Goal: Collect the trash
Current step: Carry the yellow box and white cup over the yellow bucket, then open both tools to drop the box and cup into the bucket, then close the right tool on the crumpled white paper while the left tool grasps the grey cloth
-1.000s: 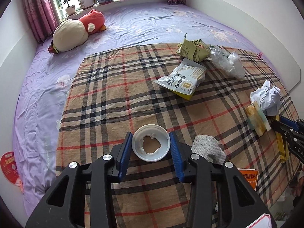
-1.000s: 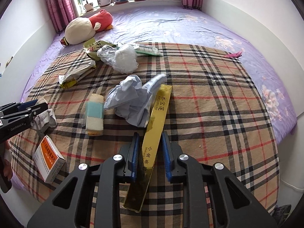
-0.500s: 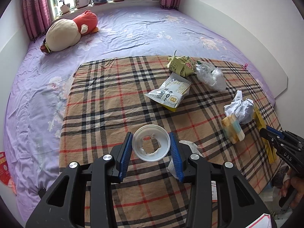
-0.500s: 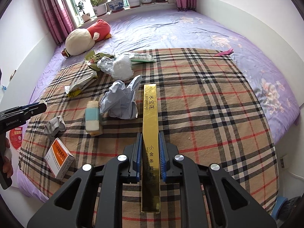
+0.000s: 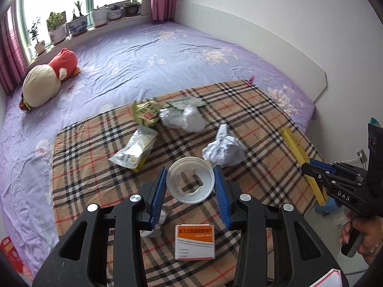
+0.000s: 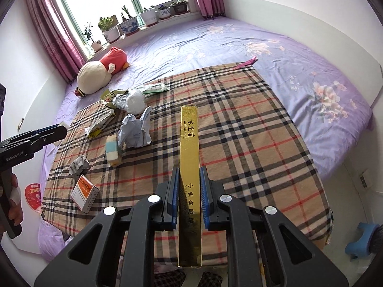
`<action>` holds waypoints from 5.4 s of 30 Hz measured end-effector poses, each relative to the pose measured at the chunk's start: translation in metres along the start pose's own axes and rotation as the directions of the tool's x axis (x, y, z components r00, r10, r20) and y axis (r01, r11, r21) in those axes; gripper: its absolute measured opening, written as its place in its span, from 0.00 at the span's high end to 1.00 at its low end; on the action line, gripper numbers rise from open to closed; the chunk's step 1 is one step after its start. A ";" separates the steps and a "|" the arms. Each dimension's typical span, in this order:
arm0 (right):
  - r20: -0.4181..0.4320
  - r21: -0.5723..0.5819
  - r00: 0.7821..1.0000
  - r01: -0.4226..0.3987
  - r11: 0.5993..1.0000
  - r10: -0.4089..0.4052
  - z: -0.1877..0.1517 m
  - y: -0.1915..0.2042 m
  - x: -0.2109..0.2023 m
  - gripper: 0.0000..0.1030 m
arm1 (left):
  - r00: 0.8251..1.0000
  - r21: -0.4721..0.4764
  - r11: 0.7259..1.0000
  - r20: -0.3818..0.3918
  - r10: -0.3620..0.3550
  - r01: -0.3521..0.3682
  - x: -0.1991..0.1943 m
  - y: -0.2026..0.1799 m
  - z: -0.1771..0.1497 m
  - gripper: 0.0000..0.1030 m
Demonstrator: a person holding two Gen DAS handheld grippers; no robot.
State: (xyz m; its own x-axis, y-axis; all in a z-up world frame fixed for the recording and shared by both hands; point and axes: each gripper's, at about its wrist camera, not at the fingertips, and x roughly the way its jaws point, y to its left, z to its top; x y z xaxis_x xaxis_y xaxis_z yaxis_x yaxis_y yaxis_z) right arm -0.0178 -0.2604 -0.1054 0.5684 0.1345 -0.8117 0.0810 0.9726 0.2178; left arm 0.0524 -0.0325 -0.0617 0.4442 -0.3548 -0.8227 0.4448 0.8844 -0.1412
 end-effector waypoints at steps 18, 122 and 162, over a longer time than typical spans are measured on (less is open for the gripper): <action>-0.013 0.374 0.975 0.212 0.903 -0.223 -0.129 -0.154 -0.114 0.83 | 0.915 0.494 0.771 -0.229 -0.331 0.402 0.044 -0.270 -0.017 0.62; 0.050 -0.166 0.993 -0.097 0.981 0.106 -0.066 0.016 -0.092 0.47 | 1.000 -0.151 0.988 -0.005 0.030 -0.030 -0.053 -0.028 -0.116 0.31; -0.070 -0.145 0.995 -0.084 0.986 0.075 0.058 0.094 0.115 0.28 | 0.985 -0.149 0.977 -0.104 0.137 -0.152 0.055 0.070 -0.058 0.30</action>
State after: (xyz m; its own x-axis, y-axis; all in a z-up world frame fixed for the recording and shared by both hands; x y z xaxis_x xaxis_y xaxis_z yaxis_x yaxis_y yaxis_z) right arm 0.1030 -0.1641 -0.1471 0.5141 0.2196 -0.8292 -0.0867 0.9750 0.2044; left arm 0.0628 0.0278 -0.1493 0.4180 -0.1968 -0.8869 0.2515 0.9632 -0.0953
